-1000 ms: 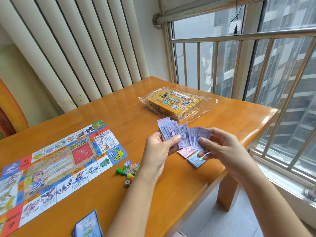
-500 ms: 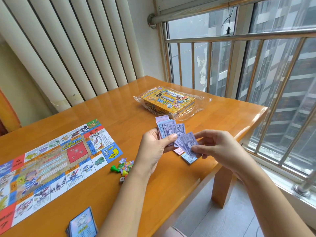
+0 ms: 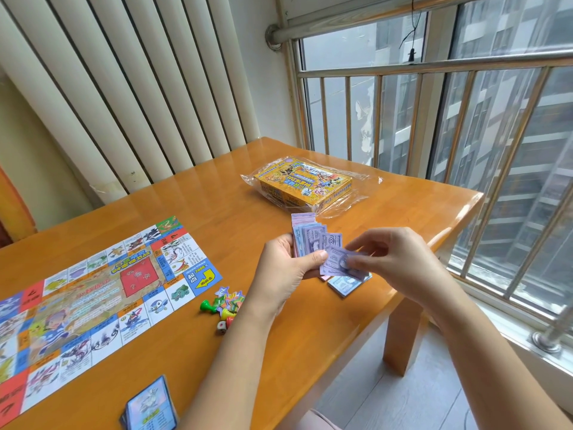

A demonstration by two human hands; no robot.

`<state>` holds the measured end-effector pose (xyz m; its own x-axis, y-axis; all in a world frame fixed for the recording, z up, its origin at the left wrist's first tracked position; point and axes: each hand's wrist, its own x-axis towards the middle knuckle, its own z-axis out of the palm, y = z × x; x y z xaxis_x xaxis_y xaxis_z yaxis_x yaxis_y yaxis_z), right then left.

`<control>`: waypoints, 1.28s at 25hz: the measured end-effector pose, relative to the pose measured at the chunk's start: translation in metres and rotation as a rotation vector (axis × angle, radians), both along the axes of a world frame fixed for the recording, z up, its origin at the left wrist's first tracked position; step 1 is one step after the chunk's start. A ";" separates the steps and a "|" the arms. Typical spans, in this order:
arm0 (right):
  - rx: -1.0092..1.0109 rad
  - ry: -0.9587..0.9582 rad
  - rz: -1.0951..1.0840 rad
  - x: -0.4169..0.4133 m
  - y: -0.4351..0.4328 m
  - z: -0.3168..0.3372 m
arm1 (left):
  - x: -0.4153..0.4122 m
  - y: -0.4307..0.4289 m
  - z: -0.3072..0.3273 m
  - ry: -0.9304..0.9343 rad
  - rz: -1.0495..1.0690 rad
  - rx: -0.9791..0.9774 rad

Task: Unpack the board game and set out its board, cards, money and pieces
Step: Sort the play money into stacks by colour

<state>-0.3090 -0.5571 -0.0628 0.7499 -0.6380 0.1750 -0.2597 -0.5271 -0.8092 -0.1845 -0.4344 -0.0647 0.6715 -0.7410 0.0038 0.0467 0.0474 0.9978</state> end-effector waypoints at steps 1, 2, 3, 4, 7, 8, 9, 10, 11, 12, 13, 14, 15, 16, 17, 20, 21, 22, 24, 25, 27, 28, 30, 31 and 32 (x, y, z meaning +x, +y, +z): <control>0.014 -0.064 -0.035 0.002 0.000 -0.002 | 0.000 0.000 0.000 0.012 0.007 -0.007; 0.053 -0.141 -0.065 0.004 0.001 -0.005 | -0.001 -0.001 0.000 0.026 0.016 -0.021; 0.123 -0.221 -0.089 0.007 0.002 -0.006 | -0.002 -0.002 0.000 0.045 0.028 -0.043; 0.213 -0.289 -0.108 0.010 0.004 -0.007 | -0.003 -0.003 0.000 0.068 0.045 -0.074; 0.572 -0.426 -0.110 0.016 0.016 -0.010 | -0.005 -0.006 0.000 0.140 0.108 -0.172; 0.680 -0.468 -0.100 0.019 0.022 -0.012 | -0.005 -0.006 0.000 0.158 0.119 -0.193; 0.746 -0.503 -0.096 0.021 0.027 -0.015 | -0.004 -0.006 0.000 0.170 0.120 -0.205; 0.776 -0.532 -0.102 0.023 0.032 -0.018 | -0.004 -0.006 0.000 0.174 0.114 -0.208; 0.791 -0.569 -0.112 0.025 0.035 -0.020 | -0.004 -0.005 0.000 0.169 0.105 -0.206; 0.801 -0.615 -0.122 0.026 0.036 -0.021 | -0.005 -0.005 0.000 0.162 0.099 -0.201; 0.810 -0.664 -0.127 0.026 0.035 -0.020 | -0.005 -0.005 0.000 0.157 0.098 -0.197; 0.813 -0.699 -0.120 0.025 0.031 -0.020 | -0.004 -0.005 0.000 0.155 0.102 -0.193; 0.806 -0.701 -0.094 0.023 0.025 -0.018 | -0.003 -0.005 0.000 0.151 0.107 -0.189; 0.784 -0.654 -0.056 0.020 0.019 -0.016 | -0.002 -0.004 0.001 0.142 0.110 -0.183; 0.744 -0.562 -0.009 0.016 0.013 -0.013 | 0.000 -0.003 0.001 0.129 0.111 -0.173; 0.545 -0.248 0.121 0.004 0.002 -0.007 | 0.002 0.000 0.003 0.088 0.088 -0.141; 0.480 -0.197 0.136 0.001 0.001 -0.005 | 0.002 0.001 0.004 0.067 0.073 -0.129; 0.421 -0.171 0.135 0.000 0.000 -0.004 | 0.001 0.001 0.004 0.049 0.056 -0.118; 0.343 -0.161 0.111 -0.001 0.001 -0.002 | 0.000 0.001 0.005 0.027 0.019 -0.099; 0.334 -0.165 0.095 0.000 0.002 -0.003 | -0.002 0.001 0.005 0.021 0.007 -0.088; 0.335 -0.174 0.068 0.003 0.005 -0.007 | -0.004 0.001 0.006 0.022 -0.010 -0.072; 0.340 -0.183 0.058 0.005 0.007 -0.009 | -0.005 0.001 0.006 0.023 -0.019 -0.067; 0.380 -0.230 0.032 0.006 0.010 -0.011 | -0.004 0.001 0.006 0.036 -0.039 -0.058; 0.408 -0.260 0.016 0.006 0.011 -0.011 | -0.003 0.001 0.006 0.064 -0.053 -0.059; 0.430 -0.289 -0.004 0.006 0.010 -0.010 | -0.002 0.001 0.007 0.108 -0.072 -0.067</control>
<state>-0.3032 -0.5471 -0.0732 0.7071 -0.7006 0.0960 0.0054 -0.1304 -0.9914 -0.1870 -0.4329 -0.0579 0.6157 -0.7878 -0.0147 0.1597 0.1065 0.9814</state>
